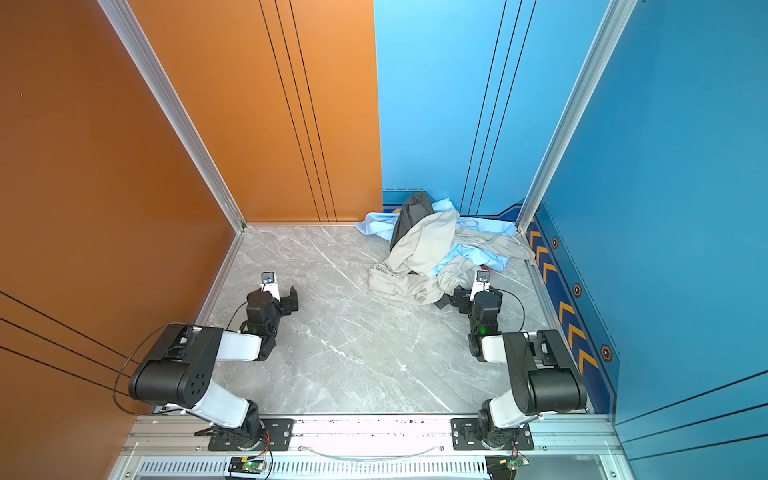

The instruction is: Pick out a specific cloth from the pile

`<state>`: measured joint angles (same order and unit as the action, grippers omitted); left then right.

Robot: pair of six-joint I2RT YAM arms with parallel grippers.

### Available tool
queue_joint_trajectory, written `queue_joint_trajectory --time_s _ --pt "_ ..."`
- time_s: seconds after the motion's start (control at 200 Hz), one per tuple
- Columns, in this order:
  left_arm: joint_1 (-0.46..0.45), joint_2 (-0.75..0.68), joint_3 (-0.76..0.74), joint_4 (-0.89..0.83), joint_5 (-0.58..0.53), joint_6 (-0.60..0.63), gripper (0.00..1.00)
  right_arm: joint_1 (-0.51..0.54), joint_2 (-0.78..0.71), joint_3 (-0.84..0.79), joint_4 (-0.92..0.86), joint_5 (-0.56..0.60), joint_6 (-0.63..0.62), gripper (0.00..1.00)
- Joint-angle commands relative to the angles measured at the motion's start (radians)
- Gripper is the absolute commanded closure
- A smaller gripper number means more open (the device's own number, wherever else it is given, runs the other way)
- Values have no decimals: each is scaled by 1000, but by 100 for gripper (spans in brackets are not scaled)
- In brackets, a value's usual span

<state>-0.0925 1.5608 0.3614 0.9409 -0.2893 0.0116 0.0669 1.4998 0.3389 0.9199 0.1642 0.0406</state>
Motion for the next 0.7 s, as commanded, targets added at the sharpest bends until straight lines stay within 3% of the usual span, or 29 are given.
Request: queue_joint_trajectory --time_s 0.0,0.295,0.47,0.696 --pt "-5 -38 30 -57 -42 15 2 12 -38 -13 10 52 -11 0" --pt "-107 -166 190 -407 -176 74 2 41 -163 -4 -107 193 1 0" --pt "-119 -233 277 -563 -105 -32 2 50 -275 43 -290 278 38 0" --pt "-152 -262 372 -691 40 -81 2 41 -360 229 -602 261 113 0"
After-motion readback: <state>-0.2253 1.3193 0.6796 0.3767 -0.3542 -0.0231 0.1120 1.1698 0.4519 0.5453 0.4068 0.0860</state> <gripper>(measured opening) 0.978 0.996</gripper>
